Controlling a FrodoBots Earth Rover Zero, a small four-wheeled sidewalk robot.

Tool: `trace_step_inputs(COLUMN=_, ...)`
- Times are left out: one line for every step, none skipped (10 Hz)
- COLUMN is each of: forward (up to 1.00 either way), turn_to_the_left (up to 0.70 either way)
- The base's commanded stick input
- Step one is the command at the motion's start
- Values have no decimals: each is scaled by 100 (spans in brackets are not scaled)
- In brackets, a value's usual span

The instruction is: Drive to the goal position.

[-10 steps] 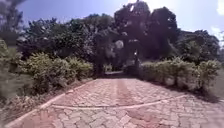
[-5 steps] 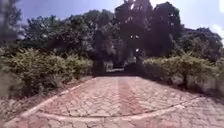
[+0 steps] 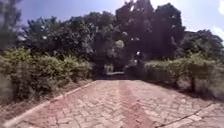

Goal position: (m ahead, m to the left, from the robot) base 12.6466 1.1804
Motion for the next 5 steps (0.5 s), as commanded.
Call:
trace_step_inputs(forward=70, turn_to_the_left=0)
trace_step_inputs(forward=70, turn_to_the_left=0)
trace_step_inputs(forward=70, turn_to_the_left=0)
trace_step_inputs(forward=70, turn_to_the_left=0)
trace_step_inputs(forward=70, turn_to_the_left=0)
